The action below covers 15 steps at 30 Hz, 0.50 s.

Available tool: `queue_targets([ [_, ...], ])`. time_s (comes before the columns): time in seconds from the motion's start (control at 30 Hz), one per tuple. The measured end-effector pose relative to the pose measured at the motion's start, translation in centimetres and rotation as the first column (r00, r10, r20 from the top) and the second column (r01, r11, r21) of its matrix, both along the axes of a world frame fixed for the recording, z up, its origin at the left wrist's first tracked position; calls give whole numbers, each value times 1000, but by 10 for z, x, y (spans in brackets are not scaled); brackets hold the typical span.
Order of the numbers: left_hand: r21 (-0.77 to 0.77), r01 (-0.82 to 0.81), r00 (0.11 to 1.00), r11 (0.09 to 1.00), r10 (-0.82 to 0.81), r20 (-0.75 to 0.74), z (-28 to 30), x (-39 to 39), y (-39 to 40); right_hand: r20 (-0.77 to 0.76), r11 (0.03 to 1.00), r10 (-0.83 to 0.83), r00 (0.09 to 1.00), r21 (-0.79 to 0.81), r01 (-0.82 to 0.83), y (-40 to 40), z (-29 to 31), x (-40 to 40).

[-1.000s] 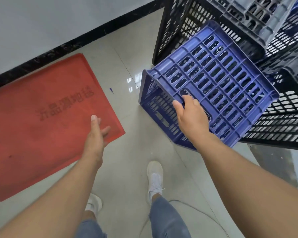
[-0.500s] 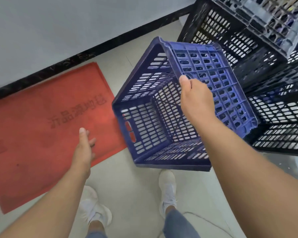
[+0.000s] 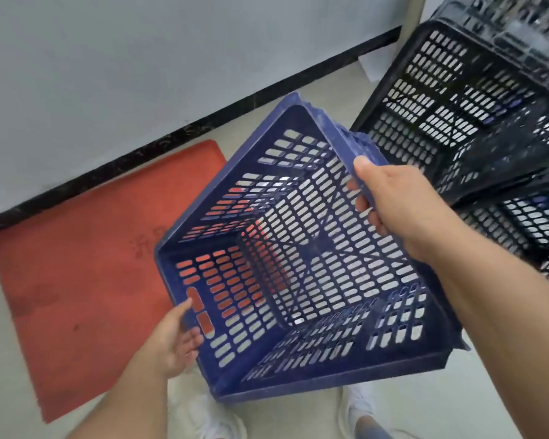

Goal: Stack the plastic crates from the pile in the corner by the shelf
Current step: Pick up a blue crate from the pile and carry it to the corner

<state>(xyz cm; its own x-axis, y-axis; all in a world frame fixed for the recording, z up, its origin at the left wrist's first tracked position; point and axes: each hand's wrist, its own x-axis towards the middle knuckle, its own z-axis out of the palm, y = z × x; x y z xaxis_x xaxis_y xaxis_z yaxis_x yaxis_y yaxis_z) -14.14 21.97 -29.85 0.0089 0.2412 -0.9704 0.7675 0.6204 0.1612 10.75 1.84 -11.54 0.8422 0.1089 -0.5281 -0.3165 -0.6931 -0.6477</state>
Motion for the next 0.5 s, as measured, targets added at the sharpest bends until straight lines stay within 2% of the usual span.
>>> queue_targets([
  [0.1, 101, -7, 999, 995, 10, -32, -7, -20, 20, 12, 996, 86, 996, -41, -85, 35, -7, -20],
  [0.2, 96, -92, 996, 991, 92, 2, -41, -41, 41, 41, 991, 102, 994, -93, -98, 55, -9, -23],
  [0.3, 66, -144, 988, 987, 140, 62, -83, -44, 48, 52, 992, 97, 994, -91, -92, 64, -6, -22],
  [0.4, -16, -215, 963, 977, 215, 164, -81, -25, 42, 51, 996, 56, 997, -67, -52, 68, -6, -26],
  [0.5, -44, -221, 945, 974, 225, 236, -84, -26, 42, 69, 997, 44, 997, -73, -39, 70, 3, -28],
])
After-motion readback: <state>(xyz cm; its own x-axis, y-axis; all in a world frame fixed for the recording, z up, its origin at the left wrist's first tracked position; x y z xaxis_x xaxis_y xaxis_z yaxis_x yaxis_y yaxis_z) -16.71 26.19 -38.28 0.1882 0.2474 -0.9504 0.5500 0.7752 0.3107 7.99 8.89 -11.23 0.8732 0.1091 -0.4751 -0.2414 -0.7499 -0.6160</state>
